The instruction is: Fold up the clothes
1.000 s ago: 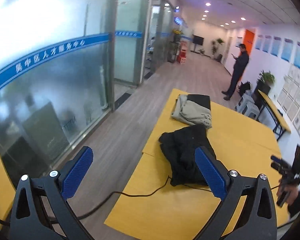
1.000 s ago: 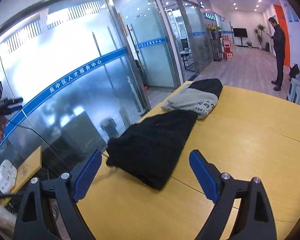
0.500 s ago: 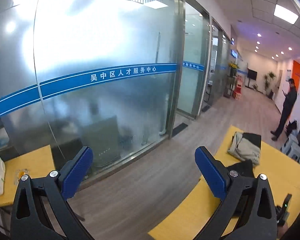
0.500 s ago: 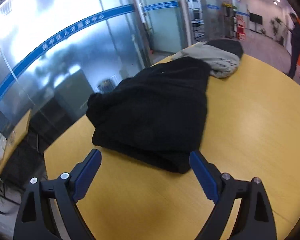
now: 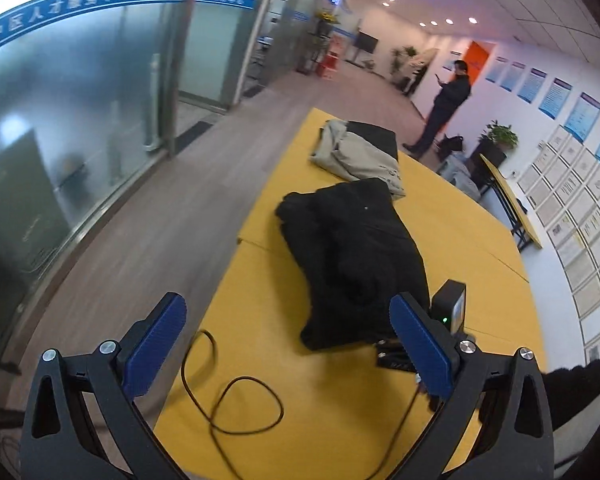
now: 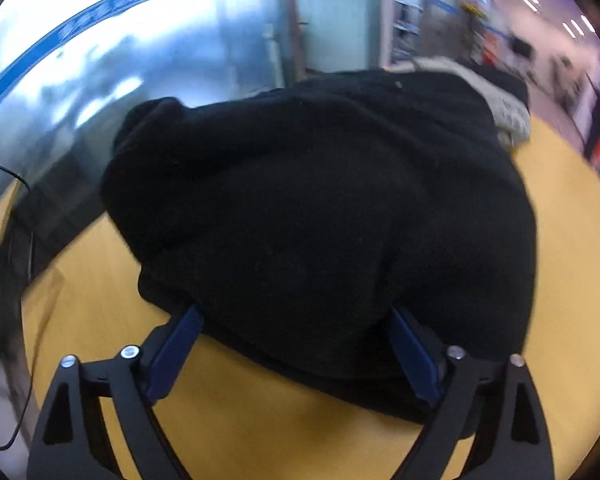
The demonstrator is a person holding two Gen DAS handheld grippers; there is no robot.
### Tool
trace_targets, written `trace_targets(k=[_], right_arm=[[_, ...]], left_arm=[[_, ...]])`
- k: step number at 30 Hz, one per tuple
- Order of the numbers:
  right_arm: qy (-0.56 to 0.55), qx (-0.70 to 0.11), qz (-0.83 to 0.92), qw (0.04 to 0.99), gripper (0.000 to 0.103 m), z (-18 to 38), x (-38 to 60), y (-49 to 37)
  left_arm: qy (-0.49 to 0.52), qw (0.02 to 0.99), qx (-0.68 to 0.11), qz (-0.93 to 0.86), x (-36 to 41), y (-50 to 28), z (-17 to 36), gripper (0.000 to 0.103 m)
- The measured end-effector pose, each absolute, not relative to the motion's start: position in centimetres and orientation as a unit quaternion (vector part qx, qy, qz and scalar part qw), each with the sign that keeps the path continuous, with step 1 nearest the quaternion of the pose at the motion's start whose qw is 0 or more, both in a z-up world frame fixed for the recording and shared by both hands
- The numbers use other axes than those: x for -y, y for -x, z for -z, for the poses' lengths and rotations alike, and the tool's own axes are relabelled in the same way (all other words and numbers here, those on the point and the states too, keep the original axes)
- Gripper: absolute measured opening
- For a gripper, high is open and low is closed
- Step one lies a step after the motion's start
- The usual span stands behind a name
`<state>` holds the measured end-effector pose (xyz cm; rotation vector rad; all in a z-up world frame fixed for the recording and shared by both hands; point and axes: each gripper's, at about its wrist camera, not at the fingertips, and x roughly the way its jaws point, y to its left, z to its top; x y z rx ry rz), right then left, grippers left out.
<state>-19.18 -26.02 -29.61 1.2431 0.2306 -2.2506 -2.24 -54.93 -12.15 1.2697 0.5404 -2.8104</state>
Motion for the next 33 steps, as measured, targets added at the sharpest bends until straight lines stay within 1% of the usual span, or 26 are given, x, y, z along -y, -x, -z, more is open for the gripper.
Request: trace_targets(k=[3,5,7,10,13,15,17,19,20,21,23,26,33], right_arm=[[-0.472,-0.019,0.850,0.235,0.102,30.1,27.7,19.3],[-0.467,0.023,0.853,0.232,0.102,30.1,28.8,19.4],[-0.461,0.060,0.848,0.255,0.102,30.0,29.8,19.7],[-0.450,0.096,0.833,0.308,0.100,29.5,30.3,20.0],[-0.435,0.121,0.824,0.343,0.090,28.8,27.1,19.4],[-0.430,0.125,0.822,0.351,0.090,28.2,23.8,18.7],[-0.426,0.129,0.822,0.356,0.090,27.4,20.3,18.0],[-0.424,0.141,0.822,0.352,0.090,26.6,16.7,17.9],[-0.423,0.156,0.821,0.350,0.090,26.2,15.2,18.2],[-0.421,0.167,0.820,0.350,0.090,26.0,14.2,18.6],[-0.414,0.174,0.820,0.354,0.091,26.1,14.3,19.8],[-0.405,0.184,0.820,0.361,0.092,26.4,14.5,21.7],[-0.383,0.202,0.819,0.377,0.092,27.1,15.4,25.9]], left_arm=[[-0.407,-0.035,-0.155,0.900,54.0,6.5,13.4,0.103],[-0.401,-0.069,-0.134,0.904,53.1,9.7,13.8,0.103],[-0.389,-0.104,-0.127,0.907,52.0,12.7,13.5,0.103],[-0.376,-0.161,-0.122,0.904,49.8,17.5,14.8,0.103],[-0.399,-0.193,-0.120,0.888,48.3,20.7,17.6,0.103],[-0.403,-0.233,-0.125,0.876,46.9,21.9,19.4,0.103],[-0.394,-0.265,-0.086,0.876,44.8,21.7,21.1,0.103],[-0.409,-0.258,-0.035,0.875,43.2,21.9,23.4,0.103],[-0.432,-0.242,-0.019,0.869,42.9,22.3,25.5,0.103],[-0.448,-0.231,-0.017,0.863,42.9,22.9,27.4,0.102],[-0.433,-0.223,-0.006,0.873,43.5,22.6,29.7,0.102],[-0.410,-0.237,-0.025,0.880,44.5,22.6,31.5,0.102],[-0.374,-0.246,-0.037,0.893,44.1,23.7,32.3,0.103]])
